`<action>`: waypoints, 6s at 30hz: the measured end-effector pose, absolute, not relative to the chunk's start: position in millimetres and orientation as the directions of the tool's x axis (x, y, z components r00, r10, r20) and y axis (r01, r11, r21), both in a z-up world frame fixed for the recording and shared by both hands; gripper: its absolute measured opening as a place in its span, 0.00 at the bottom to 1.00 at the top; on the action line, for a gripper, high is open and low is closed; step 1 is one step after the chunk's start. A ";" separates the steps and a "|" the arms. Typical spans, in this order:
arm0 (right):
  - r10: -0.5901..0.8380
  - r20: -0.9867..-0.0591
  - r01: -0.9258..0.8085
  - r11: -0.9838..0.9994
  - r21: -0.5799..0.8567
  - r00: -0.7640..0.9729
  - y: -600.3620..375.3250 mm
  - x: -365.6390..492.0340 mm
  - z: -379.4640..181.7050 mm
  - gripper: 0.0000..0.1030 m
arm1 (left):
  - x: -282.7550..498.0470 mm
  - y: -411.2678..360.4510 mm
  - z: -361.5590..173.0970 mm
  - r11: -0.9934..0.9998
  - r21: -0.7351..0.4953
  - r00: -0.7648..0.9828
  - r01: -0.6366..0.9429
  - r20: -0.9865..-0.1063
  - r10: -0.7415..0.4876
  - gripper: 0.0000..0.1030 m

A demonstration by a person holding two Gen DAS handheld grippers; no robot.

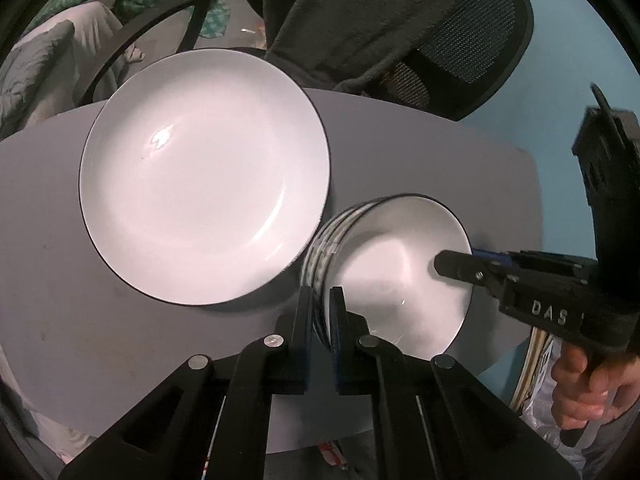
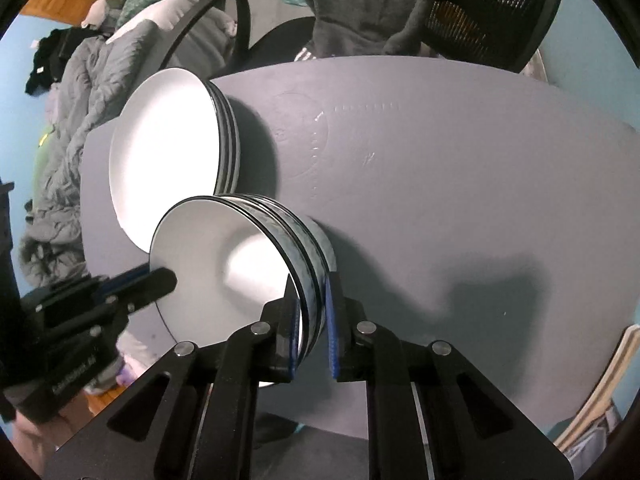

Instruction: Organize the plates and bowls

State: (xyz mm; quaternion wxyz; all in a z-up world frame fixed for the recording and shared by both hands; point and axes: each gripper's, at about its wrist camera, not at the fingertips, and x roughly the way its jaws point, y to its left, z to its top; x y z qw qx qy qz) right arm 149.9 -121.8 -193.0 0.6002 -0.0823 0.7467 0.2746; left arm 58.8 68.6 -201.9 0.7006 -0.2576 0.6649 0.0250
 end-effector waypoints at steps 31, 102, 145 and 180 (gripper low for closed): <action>0.191 -0.905 -0.524 0.762 0.381 -0.380 -105.8 163.6 -224.1 0.21 | 59.8 52.8 -257.4 0.762 -0.367 0.070 -0.534 -0.917 -0.392 0.37; 0.215 -0.933 -0.599 0.720 0.350 -0.287 14.5 172.3 -181.3 0.18 | 81.0 157.9 -205.7 0.815 -0.215 0.085 -0.539 -0.976 -0.201 0.17; 0.273 -0.949 -0.634 0.765 0.116 0.156 -8.9 166.2 -44.6 0.66 | 19.5 162.2 -64.1 0.832 -0.261 0.406 -0.490 -0.913 -0.048 0.65; 0.330 -0.858 -0.492 0.864 0.106 0.394 -83.5 82.8 69.1 0.68 | -59.3 99.0 60.1 0.925 -0.186 0.604 -0.332 -0.795 0.057 0.82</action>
